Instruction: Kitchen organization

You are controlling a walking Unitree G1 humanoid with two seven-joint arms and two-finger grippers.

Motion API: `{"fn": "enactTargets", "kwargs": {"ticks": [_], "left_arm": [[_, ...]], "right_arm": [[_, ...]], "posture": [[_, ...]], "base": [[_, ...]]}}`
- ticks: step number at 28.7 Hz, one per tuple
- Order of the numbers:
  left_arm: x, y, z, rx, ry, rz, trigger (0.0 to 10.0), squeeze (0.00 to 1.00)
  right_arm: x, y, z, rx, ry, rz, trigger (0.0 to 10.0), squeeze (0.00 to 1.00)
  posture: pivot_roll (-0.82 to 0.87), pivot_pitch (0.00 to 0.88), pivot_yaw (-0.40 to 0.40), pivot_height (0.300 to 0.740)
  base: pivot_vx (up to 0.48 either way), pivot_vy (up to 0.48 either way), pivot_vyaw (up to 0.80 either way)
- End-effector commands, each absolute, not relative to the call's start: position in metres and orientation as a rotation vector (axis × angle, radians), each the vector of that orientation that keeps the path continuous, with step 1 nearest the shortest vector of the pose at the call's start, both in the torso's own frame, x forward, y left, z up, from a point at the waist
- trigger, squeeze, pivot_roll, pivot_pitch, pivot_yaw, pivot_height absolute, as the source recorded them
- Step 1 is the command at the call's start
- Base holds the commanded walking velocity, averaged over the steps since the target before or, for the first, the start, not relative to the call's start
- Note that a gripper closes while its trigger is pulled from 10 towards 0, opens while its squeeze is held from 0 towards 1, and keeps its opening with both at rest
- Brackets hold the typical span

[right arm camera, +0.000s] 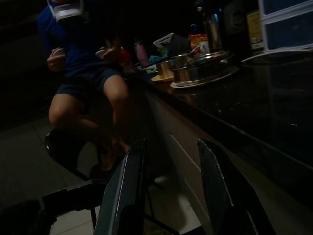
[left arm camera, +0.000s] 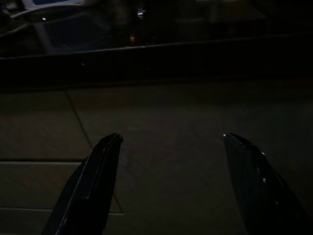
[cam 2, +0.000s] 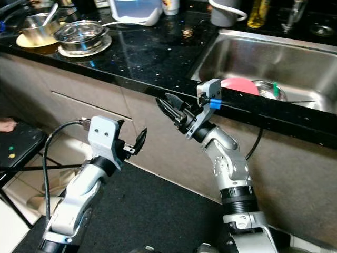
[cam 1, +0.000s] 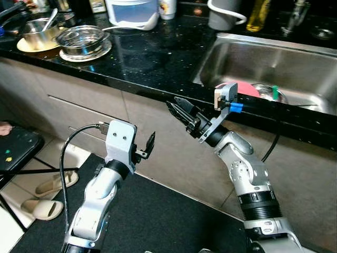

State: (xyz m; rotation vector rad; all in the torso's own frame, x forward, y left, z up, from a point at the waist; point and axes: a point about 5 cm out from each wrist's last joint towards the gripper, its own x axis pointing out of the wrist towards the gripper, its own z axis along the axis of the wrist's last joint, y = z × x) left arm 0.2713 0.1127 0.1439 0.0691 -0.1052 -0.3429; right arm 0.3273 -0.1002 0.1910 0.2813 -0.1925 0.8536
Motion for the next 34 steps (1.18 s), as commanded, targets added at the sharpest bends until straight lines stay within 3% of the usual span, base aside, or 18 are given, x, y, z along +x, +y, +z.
{"fn": "enactTargets", "kwargs": {"ticks": [1, 11, 19, 24, 34], "left_arm": [[0.272, 0.113, 0.14, 0.079, -0.095, -0.34, 10.0, 0.0], [0.273, 0.115, 0.139, 0.084, -0.099, -0.336, 10.0, 0.0], [0.273, 0.115, 0.143, 0.072, -0.12, -0.336, 10.0, 0.0], [0.273, 0.115, 0.147, 0.059, -0.14, -0.351, 10.0, 0.0], [0.272, 0.115, 0.146, 0.064, -0.14, -0.359, 10.0, 0.0]], "right_arm": [[0.327, -0.094, 0.2, 0.273, -0.216, 0.873, 10.0, 0.0], [0.33, -0.081, 0.21, 0.249, -0.247, 0.872, 10.0, 0.0], [0.343, -0.09, 0.209, 0.191, -0.223, 0.744, 10.0, 0.0], [0.357, -0.103, 0.206, 0.153, -0.184, 0.594, 10.0, 0.0], [0.361, -0.108, 0.21, 0.146, -0.202, 0.563, 10.0, 0.0]], "posture": [[0.04, 0.05, -0.006, 0.74], [0.04, 0.047, -0.009, 0.74], [0.05, 0.047, -0.012, 0.74], [0.04, 0.046, -0.012, 0.74], [0.04, 0.044, -0.009, 0.74]], "base": [[0.0, 0.0, 0.8], [0.0, 0.0, 0.8], [0.0, 0.0, 0.76], [0.05, 0.0, 0.0], [0.304, 0.0, 0.0]]}}
